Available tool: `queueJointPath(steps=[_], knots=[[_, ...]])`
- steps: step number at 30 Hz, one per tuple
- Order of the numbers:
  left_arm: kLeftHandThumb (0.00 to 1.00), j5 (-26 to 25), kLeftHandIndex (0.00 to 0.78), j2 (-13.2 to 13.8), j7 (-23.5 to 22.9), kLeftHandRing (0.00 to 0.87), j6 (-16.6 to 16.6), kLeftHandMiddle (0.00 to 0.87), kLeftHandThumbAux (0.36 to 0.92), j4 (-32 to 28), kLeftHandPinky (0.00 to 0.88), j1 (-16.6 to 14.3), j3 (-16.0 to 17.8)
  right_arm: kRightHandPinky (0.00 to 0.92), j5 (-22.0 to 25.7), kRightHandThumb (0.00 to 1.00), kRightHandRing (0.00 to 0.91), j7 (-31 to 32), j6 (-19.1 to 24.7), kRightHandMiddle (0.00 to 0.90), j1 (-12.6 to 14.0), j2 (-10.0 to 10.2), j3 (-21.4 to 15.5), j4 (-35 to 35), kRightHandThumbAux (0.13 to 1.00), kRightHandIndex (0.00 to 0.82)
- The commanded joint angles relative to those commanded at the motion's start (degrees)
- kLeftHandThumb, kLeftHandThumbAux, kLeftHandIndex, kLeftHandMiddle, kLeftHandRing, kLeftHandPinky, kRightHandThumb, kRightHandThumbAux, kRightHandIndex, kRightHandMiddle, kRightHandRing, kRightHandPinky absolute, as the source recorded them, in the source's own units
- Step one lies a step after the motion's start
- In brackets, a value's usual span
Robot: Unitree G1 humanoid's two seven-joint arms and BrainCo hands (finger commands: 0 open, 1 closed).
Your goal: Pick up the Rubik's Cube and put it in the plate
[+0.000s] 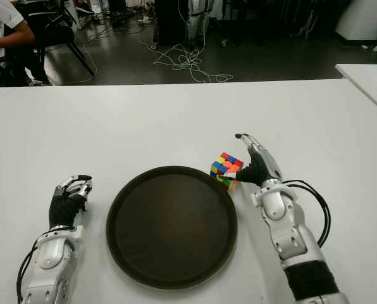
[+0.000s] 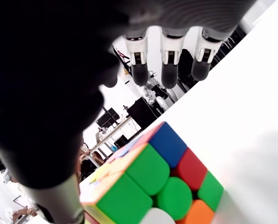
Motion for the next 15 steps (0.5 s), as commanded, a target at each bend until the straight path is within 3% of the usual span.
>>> queueJointPath(steps=[15], knots=[[0.712,-0.37,0.443,-0.54,0.49,0.834,1.20,0.827,0.704,-1.05,0.828,0.08,0.30,0.110,-0.26,0.000,0.098,0.02,0.70,0.096,-0.19,0.09,0.51,-0.25,0.880,0.093]])
